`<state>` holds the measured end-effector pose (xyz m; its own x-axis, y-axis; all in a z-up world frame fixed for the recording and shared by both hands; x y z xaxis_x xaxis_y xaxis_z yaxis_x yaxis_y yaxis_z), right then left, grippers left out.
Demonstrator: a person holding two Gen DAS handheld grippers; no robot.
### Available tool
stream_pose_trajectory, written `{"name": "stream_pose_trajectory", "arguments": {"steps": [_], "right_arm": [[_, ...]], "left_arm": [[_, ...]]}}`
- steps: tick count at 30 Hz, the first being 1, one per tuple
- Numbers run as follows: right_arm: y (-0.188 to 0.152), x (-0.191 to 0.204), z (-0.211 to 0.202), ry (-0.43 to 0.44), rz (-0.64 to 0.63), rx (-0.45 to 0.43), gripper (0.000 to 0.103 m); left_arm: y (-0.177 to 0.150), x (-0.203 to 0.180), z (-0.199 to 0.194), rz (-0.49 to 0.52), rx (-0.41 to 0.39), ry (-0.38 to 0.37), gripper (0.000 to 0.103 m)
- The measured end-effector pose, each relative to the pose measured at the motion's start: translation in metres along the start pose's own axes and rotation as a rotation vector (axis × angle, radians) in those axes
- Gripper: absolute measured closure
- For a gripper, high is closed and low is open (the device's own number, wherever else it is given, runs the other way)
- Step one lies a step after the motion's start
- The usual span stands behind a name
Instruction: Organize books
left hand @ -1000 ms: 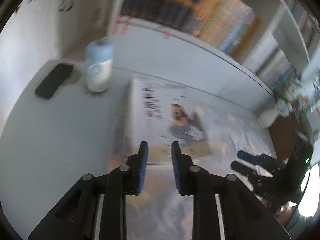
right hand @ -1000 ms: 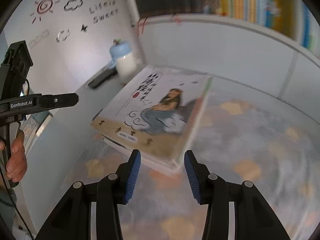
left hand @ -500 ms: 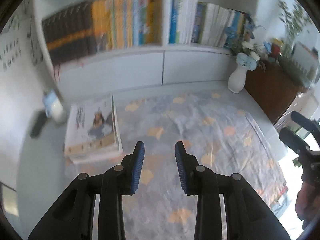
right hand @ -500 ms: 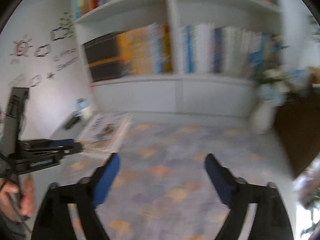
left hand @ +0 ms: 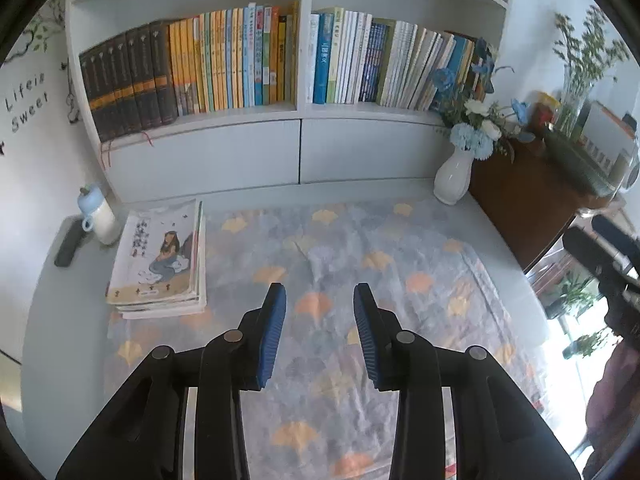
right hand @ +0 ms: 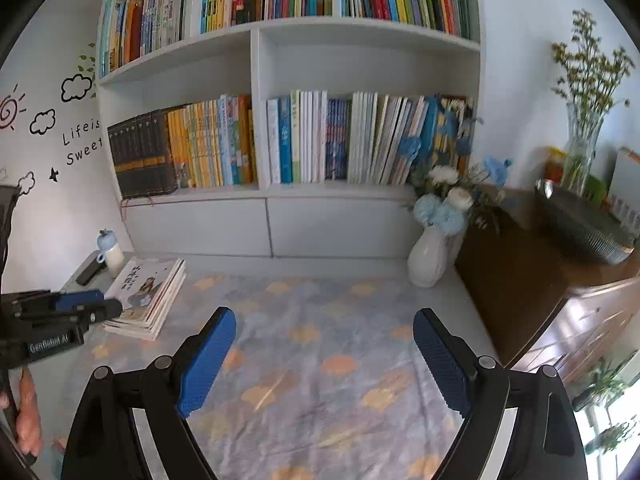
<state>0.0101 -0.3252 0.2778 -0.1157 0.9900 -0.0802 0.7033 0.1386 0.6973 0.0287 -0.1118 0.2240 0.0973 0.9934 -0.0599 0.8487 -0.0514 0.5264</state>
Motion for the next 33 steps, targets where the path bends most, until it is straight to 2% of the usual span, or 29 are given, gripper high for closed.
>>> {"name": "stream_pose_trajectory", "arguments": {"steps": [5,11,16,20,23,24,26,33], "right_arm": [[0.0,0.008,0.003,0.046,0.005,0.014,0.014],[0.001,0.028,0.006,0.025,-0.053,0.023,0.014],[0.001,0.032,0.006,0.031,-0.045,0.023,0.013],[0.003,0.03,0.012,0.038,-0.036,0.04,0.013],[0.004,0.028,0.016,0.044,-0.023,0.051,0.013],[0.004,0.028,0.017,0.046,-0.021,0.052,0.013],[0.004,0.029,0.017,0.056,-0.02,0.055,0.013],[0.005,0.032,0.024,0.067,-0.016,0.07,0.013]], "left_arm": [[-0.001,-0.011,-0.001,0.046,0.003,0.034,0.071],[0.001,-0.005,0.001,0.029,0.009,0.0,0.07],[0.005,-0.001,0.004,0.014,0.011,-0.012,0.069],[0.008,0.002,0.005,0.001,0.004,-0.003,0.061],[0.008,-0.002,0.002,0.014,-0.035,0.061,0.05],[0.01,-0.003,0.001,0.022,-0.045,0.071,0.04],[0.012,-0.004,-0.002,0.028,-0.073,0.087,0.031],[0.017,0.001,-0.002,-0.004,-0.086,0.086,0.029]]}}
Point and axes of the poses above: each gripper's, at about its wrist camera, not at the fingertips, and z roughly the way its jaws point, x to its left, y to its top, the point moved 1 cm from there along z, roughly the way its jaws point, and after that the axes turned 11 degrees about x, right-handed, at the moved point
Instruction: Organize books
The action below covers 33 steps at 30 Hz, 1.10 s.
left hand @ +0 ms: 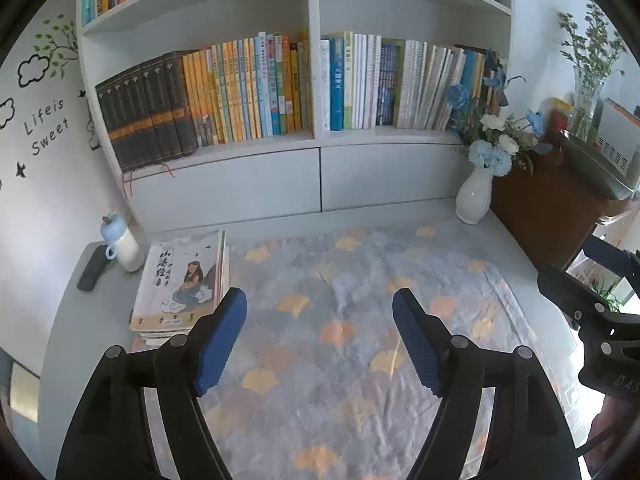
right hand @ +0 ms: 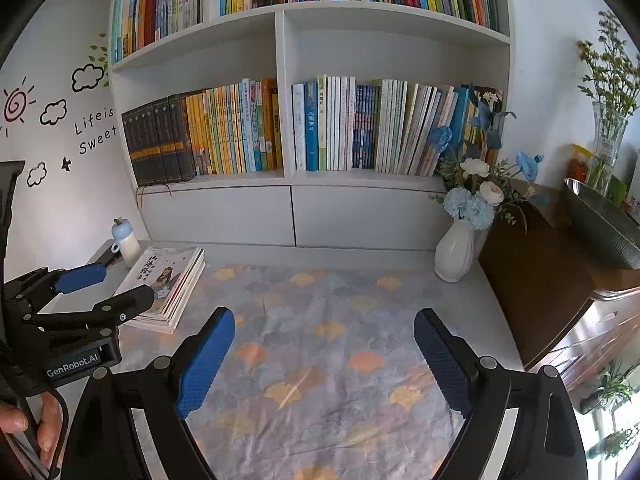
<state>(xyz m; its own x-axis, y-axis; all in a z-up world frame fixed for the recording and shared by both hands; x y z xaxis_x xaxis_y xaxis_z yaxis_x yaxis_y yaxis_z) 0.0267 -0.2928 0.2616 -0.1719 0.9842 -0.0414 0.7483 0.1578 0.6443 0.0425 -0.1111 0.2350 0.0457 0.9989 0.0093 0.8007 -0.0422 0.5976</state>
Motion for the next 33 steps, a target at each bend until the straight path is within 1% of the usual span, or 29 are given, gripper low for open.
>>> {"name": "stream_pose_trajectory", "arguments": {"steps": [5,6,11,19,23,26,33], "right_arm": [[0.002,-0.001,0.005,0.022,0.009,0.01,0.013],[0.002,0.0,0.006,0.026,0.011,0.012,0.013],[0.002,0.004,0.011,0.038,0.001,0.024,0.013],[0.002,0.006,0.014,0.057,0.001,0.028,0.013],[0.001,0.006,0.017,0.061,0.004,0.037,0.013],[0.002,0.008,0.018,0.064,0.001,0.037,0.013],[0.001,0.008,0.017,0.069,0.0,0.038,0.013]], "left_arm": [[0.002,0.006,0.004,-0.03,0.019,0.008,0.026],[0.003,0.007,0.005,-0.031,0.024,0.021,0.024],[0.001,0.005,0.008,-0.016,0.03,0.093,0.024],[0.001,0.011,0.008,-0.046,0.036,0.089,0.02],[0.002,0.01,0.007,-0.045,0.022,0.12,0.02],[0.003,0.01,0.007,-0.043,0.015,0.127,0.019],[0.003,0.014,0.006,-0.052,0.023,0.1,0.019]]}}
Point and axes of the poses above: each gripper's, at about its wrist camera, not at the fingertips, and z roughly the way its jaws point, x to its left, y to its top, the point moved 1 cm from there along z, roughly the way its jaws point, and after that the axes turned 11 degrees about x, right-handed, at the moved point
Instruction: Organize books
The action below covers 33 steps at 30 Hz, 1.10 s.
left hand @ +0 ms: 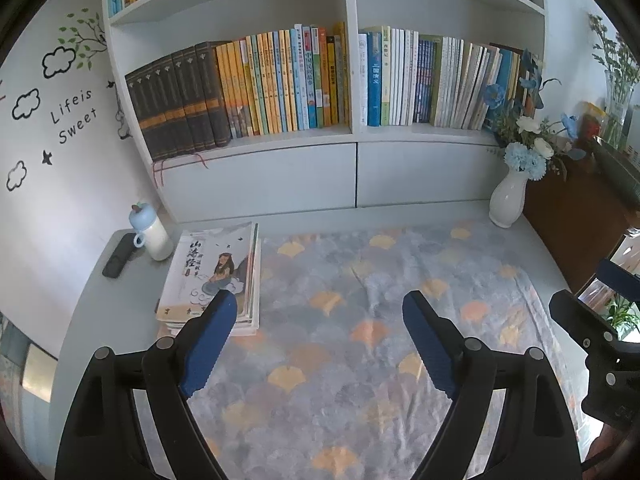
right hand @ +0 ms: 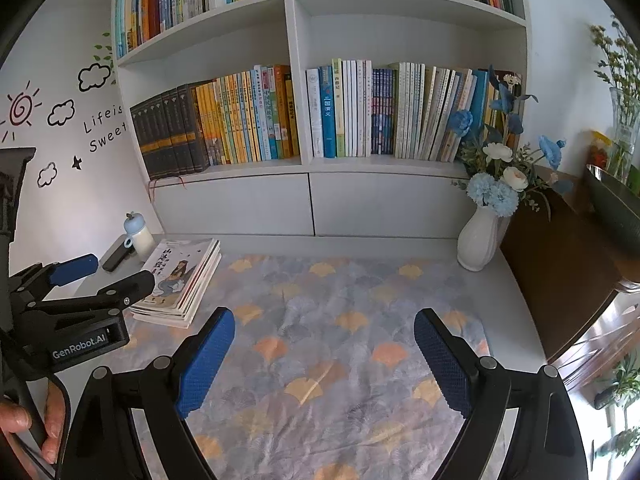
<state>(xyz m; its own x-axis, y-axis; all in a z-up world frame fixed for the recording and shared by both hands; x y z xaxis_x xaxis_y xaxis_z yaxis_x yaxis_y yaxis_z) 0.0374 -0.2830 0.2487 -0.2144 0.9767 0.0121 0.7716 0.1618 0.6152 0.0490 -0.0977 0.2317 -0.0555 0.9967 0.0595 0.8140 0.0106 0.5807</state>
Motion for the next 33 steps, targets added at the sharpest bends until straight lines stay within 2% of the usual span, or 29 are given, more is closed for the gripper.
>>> {"name": "stream_pose_trajectory", "arguments": {"steps": [33], "right_arm": [[-0.0049,0.0016,0.0041,0.022,0.017,0.024,0.013]], "left_arm": [[-0.0034,0.002,0.0043,-0.011,0.032,-0.036,0.018]]}}
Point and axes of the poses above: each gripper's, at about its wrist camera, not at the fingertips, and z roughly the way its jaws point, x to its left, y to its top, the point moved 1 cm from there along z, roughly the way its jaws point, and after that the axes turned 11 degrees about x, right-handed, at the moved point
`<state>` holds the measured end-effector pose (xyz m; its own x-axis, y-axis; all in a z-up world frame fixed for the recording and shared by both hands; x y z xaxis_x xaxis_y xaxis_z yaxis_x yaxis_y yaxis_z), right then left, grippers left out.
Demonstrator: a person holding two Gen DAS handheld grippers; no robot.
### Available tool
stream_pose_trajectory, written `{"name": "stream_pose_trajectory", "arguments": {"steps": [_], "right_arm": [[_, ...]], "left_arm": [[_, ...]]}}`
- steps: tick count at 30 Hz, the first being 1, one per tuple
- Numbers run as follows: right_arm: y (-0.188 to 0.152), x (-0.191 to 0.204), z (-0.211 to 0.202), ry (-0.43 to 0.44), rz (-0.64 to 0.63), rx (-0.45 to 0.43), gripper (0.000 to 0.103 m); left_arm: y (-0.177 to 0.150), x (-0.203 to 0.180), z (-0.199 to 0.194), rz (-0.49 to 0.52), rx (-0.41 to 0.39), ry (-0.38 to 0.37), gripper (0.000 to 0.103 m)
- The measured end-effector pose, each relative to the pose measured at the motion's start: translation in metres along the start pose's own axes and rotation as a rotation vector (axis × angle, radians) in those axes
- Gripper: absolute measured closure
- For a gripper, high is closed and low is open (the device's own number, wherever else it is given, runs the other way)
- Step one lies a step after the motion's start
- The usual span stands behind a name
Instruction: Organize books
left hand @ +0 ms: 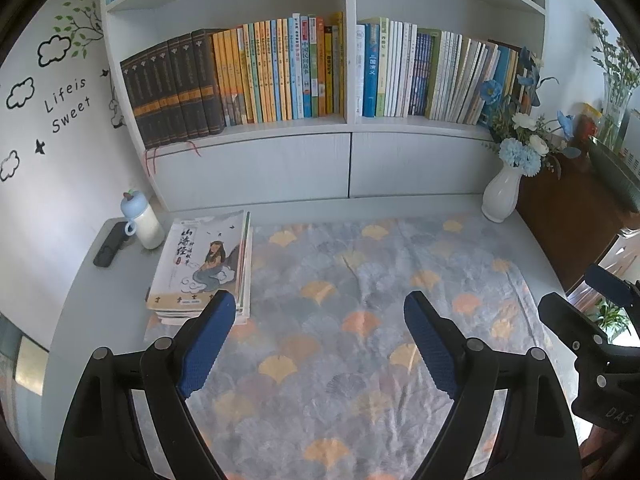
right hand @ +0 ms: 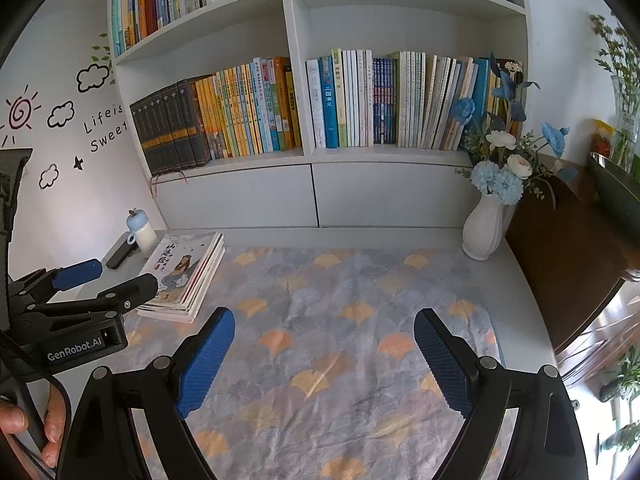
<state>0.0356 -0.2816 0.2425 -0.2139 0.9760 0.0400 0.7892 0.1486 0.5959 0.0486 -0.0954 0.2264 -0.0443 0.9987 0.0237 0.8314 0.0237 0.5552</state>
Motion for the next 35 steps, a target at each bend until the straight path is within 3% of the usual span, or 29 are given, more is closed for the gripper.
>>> {"name": "stream_pose_trajectory", "arguments": {"steps": [16,24,26,35], "right_arm": [[-0.001,0.001,0.002,0.018,0.006,0.007,0.013],[-0.003,0.004,0.004,0.025,-0.003,0.013,0.013],[-0.004,0.005,0.006,0.029,-0.003,0.019,0.013],[-0.014,0.018,0.022,0.064,-0.033,0.061,0.013]], "left_arm": [[-0.001,0.0,-0.002,0.001,-0.003,0.015,0.017],[-0.005,0.005,0.005,-0.014,0.009,0.063,0.011],[-0.007,0.008,0.009,-0.022,0.029,0.074,0.001],[-0.023,0.024,0.012,-0.046,0.025,0.097,0.001]]}}
Point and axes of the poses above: each gripper's, at about its wrist camera, not at the fingertips, and z roughly the way its jaws point, x to its left, y to its top, the point moved 1 cm from there along z, roughly the way its jaws point, and after that the axes turned 11 degrees about x, right-handed, at the moved point
